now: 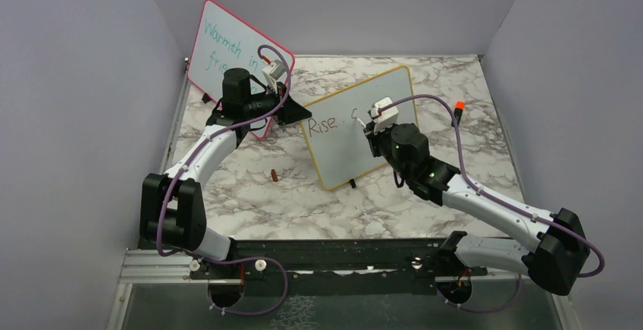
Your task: Write a sentence on the whiteboard
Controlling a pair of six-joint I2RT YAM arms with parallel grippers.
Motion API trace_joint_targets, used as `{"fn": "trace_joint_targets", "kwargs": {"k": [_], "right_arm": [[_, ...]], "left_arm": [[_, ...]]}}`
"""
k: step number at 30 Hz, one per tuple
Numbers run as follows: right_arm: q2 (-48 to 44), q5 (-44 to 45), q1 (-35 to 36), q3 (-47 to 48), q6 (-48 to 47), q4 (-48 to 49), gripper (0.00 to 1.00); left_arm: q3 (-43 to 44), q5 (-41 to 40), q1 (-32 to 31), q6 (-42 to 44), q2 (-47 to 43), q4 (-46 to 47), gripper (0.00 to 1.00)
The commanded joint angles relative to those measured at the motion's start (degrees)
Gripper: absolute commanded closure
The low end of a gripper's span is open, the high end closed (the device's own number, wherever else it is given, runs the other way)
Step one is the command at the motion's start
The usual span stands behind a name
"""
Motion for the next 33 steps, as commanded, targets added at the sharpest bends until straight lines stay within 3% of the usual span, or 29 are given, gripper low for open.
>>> {"fn": "trace_joint_targets", "kwargs": {"k": [1,22,33], "right_arm": [[-0.87,2.81,-0.55,0.16,-0.40,1.32,0.99],[0.06,0.21,-2.21,1.39,-0.37,5.74,0.99],[-0.18,-1.60,-2.45,1.12,0.44,2.96,0.99]], "left_arm": [[-0.33,-0.70,-1.06,3.95,1.65,-4.88,1.00],[-0.16,-1.02,-1.06,4.44,1.65,-6.44,1.00],[-0.06,-1.01,-1.06,4.47,1.82,-6.38,1.00]]}}
